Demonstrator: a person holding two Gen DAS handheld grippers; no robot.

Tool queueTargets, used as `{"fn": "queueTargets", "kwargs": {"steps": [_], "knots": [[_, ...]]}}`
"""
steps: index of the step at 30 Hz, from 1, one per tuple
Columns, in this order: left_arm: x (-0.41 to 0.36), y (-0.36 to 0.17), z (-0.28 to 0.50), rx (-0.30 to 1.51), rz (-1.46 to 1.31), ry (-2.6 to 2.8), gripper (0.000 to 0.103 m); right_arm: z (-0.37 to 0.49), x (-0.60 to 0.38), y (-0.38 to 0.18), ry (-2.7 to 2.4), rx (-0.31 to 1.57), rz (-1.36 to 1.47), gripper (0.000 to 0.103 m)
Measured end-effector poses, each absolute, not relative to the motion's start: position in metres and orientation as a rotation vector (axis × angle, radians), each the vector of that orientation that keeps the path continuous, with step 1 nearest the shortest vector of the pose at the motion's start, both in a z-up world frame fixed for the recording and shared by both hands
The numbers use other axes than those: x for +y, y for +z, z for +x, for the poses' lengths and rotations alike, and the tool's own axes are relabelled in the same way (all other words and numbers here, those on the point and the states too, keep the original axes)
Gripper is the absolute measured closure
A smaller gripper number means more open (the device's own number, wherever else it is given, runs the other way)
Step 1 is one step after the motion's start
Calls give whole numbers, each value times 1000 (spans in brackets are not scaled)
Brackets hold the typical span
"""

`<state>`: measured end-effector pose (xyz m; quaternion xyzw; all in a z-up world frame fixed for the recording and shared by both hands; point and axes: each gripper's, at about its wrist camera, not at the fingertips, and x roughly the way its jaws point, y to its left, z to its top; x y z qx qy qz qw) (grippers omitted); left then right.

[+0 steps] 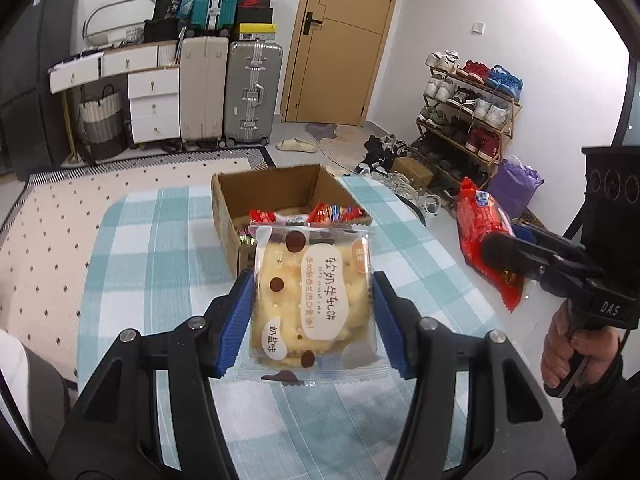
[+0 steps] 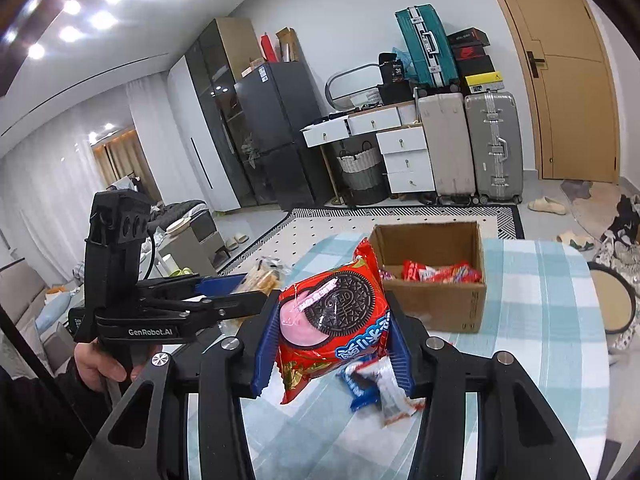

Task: Organize snacks
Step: 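Lift and carry both held packs over the cardboard box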

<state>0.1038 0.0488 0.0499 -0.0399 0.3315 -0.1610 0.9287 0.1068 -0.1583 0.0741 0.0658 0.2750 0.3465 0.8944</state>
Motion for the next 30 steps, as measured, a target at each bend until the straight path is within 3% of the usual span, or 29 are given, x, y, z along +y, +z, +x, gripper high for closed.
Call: {"fn": "queueTargets", "kwargs": {"steps": [17,23,30], "knots": [[26,126,219,648,-16,-306,48,219,-149,129,730,574,166,55],[22,120,281,650,35,-240,48,275,-145,127,696,581,127,55],[7,71,351,762,77,-232,48,339,-137,76,667,724,121,55]]}}
